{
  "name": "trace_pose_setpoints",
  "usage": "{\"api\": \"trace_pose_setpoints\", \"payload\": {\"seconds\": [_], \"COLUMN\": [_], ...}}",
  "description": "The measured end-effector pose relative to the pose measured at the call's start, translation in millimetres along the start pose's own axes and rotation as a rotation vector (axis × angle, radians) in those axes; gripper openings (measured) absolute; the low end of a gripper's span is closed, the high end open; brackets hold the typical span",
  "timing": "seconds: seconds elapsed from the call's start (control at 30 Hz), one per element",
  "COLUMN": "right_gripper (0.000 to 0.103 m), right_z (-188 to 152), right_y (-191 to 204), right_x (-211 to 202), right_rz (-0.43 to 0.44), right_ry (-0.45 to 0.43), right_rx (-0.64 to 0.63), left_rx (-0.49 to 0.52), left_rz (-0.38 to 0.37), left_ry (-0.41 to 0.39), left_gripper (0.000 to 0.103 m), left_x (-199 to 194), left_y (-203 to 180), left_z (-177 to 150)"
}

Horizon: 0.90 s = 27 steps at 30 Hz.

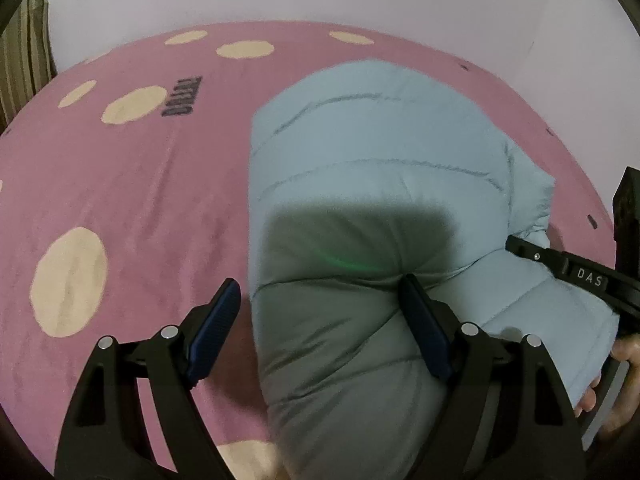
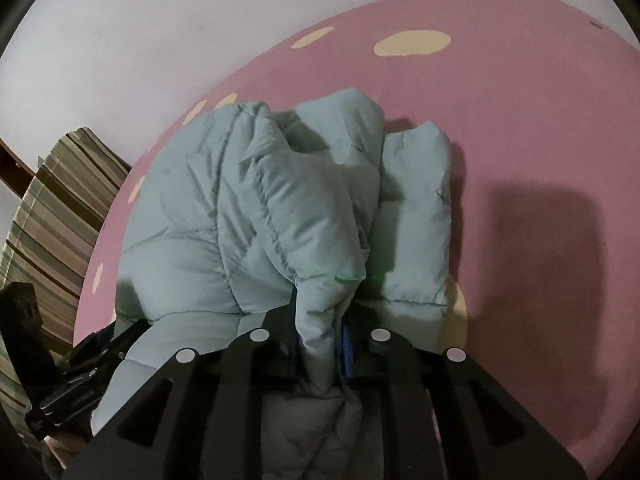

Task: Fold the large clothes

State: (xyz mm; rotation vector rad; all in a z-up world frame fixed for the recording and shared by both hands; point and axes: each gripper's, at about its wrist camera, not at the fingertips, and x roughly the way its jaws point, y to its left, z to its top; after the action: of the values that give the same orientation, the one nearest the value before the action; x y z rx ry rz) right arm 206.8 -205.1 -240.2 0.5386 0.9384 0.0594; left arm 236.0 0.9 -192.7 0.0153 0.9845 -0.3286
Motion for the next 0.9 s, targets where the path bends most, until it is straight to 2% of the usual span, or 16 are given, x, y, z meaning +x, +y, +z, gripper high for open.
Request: {"api": "trace_pose_setpoints", "payload": {"seconds": [0.17,0.3,0.4,0.6,0.73,0.83,0.9], "right_gripper": [0.014,0.018,0.022,0.022,0.022,0.022,0.022], "right_z": [-2.1,-1.5,-8.4,-14.9,-27.4,-41.5,-50.4], "right_y": [-6.0,-1.0,9.0,35.3,64.8,82.9,86.2], "right_x": [3.5,-5.1,-23.0,-73.6,-104.4,-106.8,-97.0], "right_rz": [0.008,0.009,-0.025,-0.070,-0.038,-0.006,-0.019], "right_ry": [-0.009,-0.029,-0.059,-0.154,-0.194,-0.163,-0.120], "right_rx": [0.009,0.003,-0.025,-0.073,-0.156,-0.225,-0.254], "left_rx": [-0.023,0.004,0.009,-0.002,-0.019,-0.003,0.008], "left_rz": [-0.016,-0.011,-0.002,0.017,-0.005,-0.010,-0.004], "left_ry": [0.012,-0.036,-0.072,-0.132,-0.168,-0.167,-0.149], "left_gripper": [0.082,0.080,0.079,0.079,0.079,0.079,0.079], "left_x": [14.9,1.5,-16.4,-50.5,-71.4,-74.7,-68.4], "left_y": [0.6,-5.0,-5.6,0.9,4.1,-0.5,-4.0], "left_z": [-3.2,-4.9,-6.1,-9.3,-12.7,-17.4,-21.4]}}
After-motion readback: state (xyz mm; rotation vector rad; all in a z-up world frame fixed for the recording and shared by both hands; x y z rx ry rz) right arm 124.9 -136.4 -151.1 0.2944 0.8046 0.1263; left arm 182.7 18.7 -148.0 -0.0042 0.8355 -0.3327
